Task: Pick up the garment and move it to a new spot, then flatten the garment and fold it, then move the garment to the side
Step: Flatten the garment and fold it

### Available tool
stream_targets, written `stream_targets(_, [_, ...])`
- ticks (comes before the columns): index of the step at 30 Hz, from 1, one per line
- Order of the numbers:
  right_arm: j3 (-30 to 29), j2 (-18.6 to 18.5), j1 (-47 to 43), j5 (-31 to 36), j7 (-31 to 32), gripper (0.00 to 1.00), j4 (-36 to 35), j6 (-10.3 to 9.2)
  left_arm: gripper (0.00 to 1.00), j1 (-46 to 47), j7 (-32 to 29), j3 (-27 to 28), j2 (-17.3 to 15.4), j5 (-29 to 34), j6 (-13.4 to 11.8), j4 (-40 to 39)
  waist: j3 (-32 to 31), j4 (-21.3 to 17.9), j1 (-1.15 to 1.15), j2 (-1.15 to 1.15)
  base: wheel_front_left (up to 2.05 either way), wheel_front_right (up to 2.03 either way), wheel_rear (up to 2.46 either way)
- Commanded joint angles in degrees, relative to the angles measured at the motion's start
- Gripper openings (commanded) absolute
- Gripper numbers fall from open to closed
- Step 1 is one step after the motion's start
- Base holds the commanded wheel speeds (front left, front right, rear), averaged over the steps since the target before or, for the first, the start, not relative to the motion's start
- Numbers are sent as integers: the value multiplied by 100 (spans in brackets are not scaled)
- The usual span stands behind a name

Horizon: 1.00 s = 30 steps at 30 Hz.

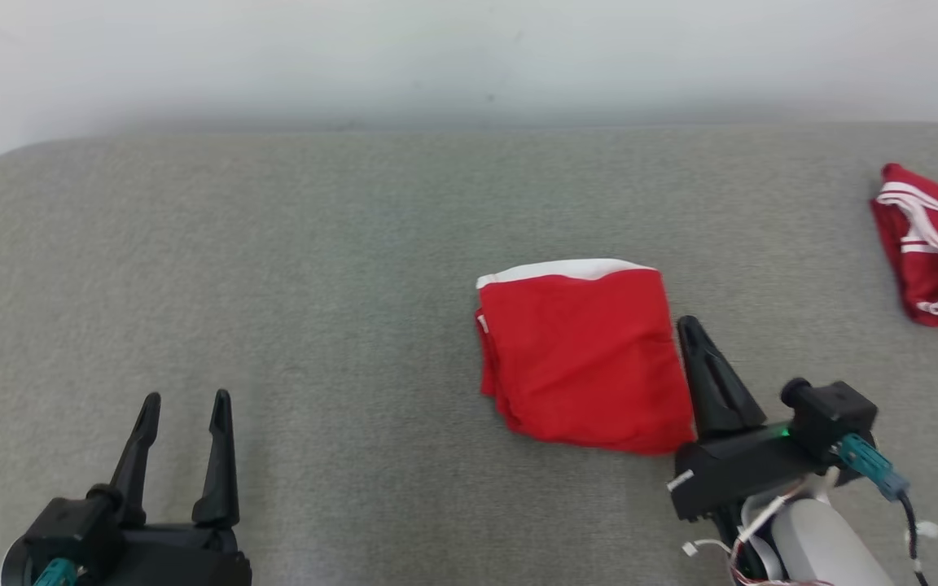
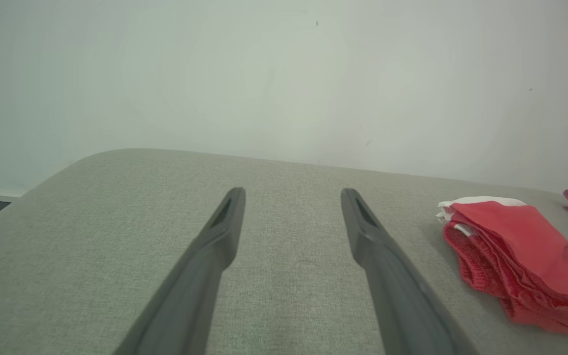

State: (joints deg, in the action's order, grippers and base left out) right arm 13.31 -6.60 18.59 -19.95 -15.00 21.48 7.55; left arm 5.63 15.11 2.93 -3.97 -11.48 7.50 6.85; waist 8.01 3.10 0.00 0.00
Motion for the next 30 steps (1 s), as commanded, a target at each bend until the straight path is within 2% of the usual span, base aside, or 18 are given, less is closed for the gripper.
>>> stream_targets(1, [-86, -68, -178, 78, -22, 0, -128, -15, 100, -119, 1, 26, -63, 44, -4, -7, -250, -365, 0, 0, 0, 0, 0])
stream_targets(7, [-366, -246, -743, 156, -15, 0, -528, -16, 100, -303, 1, 27, -98, 74, -4, -27, -460, -631, 0, 0, 0, 0, 0])
stream_targets(8, [-403, -261, -852, 150, -14, 9, -574, -16, 100, -322, 1, 16, -93, 68, -4, -26, -497, -648, 0, 0, 0, 0, 0])
stream_targets(9, [-452, -271, -952, 155, -15, 44, -628, -16, 100, -357, 1, 11, -92, 71, -4, -27, -538, -664, 0, 0, 0, 0, 0])
stream_targets(10, [-511, -274, -1035, 190, -15, 100, -702, -16, 100, -397, 1, 12, -91, 76, -4, -30, -570, -680, 0, 0, 0, 0, 0])
stream_targets(19, [-729, -153, -1640, 352, -14, 100, -1014, -16, 100, -644, 1, -87, -136, 47, -5, -65, -816, -625, 0, 0, 0, 0, 0])
stream_targets(30, [-731, -232, -1740, 537, -14, 100, -935, -16, 100, -821, 1, 39, -163, 79, -4, -87, -864, -457, 0, 0, 0, 0, 0])
